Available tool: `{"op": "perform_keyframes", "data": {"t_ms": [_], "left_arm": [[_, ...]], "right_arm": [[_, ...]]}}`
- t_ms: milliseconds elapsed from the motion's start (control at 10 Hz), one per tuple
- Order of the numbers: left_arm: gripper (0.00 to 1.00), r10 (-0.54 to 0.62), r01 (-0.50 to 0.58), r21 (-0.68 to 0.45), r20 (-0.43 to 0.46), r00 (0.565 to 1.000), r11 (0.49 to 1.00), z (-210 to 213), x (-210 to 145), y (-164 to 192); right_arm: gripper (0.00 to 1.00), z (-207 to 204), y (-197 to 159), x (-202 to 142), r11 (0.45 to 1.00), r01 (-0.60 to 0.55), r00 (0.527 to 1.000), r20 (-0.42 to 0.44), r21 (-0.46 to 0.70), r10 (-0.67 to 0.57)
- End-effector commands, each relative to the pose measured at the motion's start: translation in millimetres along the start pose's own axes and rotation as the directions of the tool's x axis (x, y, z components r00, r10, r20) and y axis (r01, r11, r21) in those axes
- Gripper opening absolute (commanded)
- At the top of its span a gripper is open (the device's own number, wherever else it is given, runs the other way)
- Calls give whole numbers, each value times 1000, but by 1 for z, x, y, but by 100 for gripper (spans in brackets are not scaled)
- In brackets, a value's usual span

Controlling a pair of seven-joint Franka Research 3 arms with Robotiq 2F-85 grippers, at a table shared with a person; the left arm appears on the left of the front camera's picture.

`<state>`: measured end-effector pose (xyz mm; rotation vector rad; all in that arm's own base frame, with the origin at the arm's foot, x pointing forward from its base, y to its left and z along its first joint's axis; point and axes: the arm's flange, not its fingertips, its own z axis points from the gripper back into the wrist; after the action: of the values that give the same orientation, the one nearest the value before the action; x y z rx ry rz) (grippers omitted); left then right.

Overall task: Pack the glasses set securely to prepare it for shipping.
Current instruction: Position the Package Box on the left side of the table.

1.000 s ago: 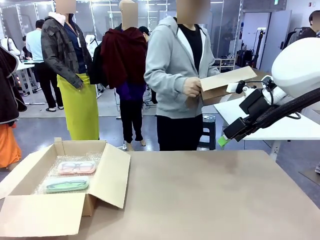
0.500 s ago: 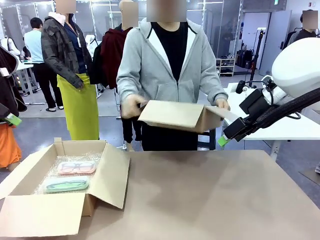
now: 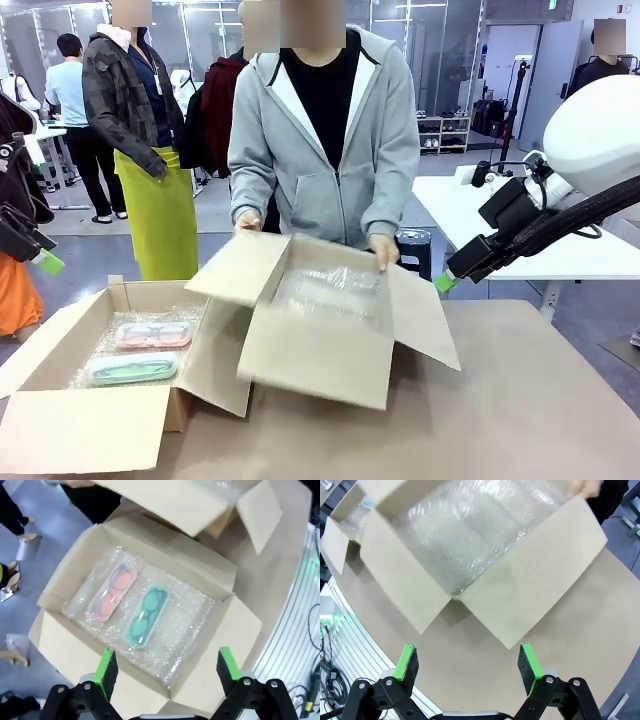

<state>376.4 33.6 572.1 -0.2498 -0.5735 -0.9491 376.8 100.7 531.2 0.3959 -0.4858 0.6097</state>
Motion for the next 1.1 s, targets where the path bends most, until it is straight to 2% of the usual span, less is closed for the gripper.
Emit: {"op": "perform_keyframes", "data": {"t_ms": [0,100,1000], "left_arm": [[100,21,-21,-15,-15,1000,1000,-3,-11,-2],[100,0,0,0,0,1000,1000,0,0,0],[100,0,0,0,0,1000,1000,0,0,0]], "right_arm": [[100,-2,0,0,1000,-12,1000,4,-12,12],[100,-2,0,0,1000,-12,1000,4,-12,12],[100,-2,0,0,1000,-12,1000,4,-12,12]]}}
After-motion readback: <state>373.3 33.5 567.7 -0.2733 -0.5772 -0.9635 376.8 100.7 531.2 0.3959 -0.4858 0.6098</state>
